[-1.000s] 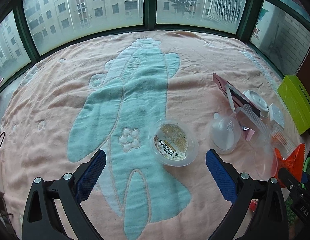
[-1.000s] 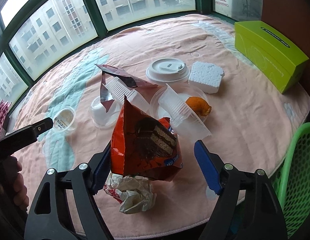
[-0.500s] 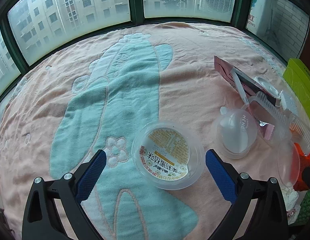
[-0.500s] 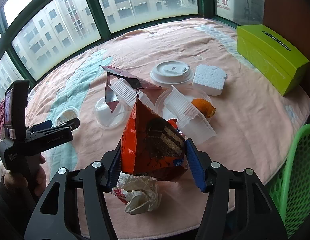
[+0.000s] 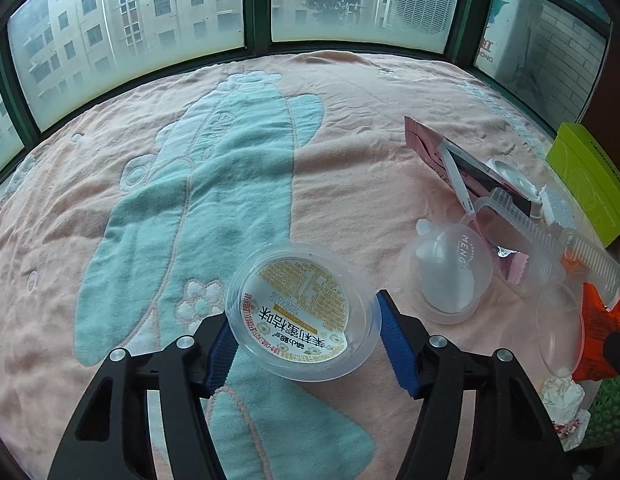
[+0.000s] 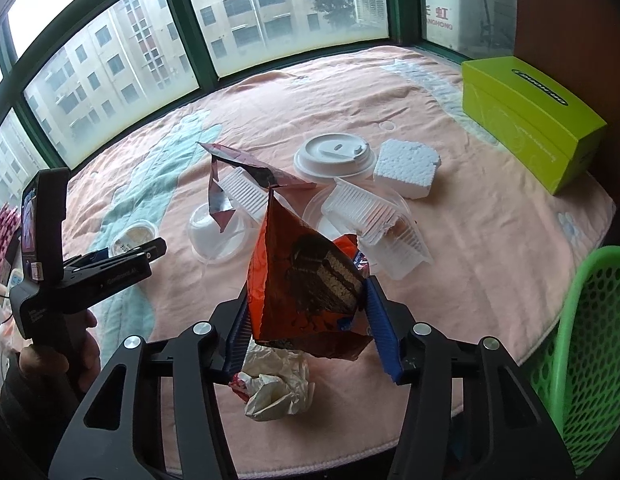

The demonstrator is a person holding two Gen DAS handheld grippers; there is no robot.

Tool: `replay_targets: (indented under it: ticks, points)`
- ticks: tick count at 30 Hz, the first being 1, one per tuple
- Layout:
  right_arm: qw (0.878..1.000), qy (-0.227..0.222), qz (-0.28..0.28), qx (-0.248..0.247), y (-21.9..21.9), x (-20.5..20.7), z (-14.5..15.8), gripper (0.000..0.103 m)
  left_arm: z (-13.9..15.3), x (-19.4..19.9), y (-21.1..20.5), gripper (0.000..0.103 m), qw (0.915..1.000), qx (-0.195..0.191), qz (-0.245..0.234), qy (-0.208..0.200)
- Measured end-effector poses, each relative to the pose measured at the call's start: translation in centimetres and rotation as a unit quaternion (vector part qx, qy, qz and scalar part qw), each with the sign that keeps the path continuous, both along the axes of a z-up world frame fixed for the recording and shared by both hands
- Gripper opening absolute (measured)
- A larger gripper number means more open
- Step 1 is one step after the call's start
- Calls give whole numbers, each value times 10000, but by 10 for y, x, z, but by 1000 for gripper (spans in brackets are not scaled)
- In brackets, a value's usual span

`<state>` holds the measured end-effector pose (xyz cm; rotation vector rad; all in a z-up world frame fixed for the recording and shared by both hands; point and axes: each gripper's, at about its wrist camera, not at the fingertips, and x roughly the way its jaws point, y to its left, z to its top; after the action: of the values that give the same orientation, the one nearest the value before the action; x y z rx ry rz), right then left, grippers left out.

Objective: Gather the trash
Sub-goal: 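Carry both items over the green basket, right tool releasing bag while left tool releases tub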

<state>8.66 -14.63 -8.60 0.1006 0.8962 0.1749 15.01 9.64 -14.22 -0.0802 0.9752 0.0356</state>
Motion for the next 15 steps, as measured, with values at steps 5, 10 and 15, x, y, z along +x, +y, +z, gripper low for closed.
replay_targets:
  ticks: [5,10,15]
  points:
    - [9998,-148,21,113,-3,-7,9,52,13,-9,0,62,9999,-62,74,-128]
    - [9993,-313,10,214,-9,-14,22,52,35,-20,-1,62,9993,-169,92,-318]
    - [9982,-517,-81,293,-18,-24,39,52,57,-31,-12,62,9984,-267,-23,-498]
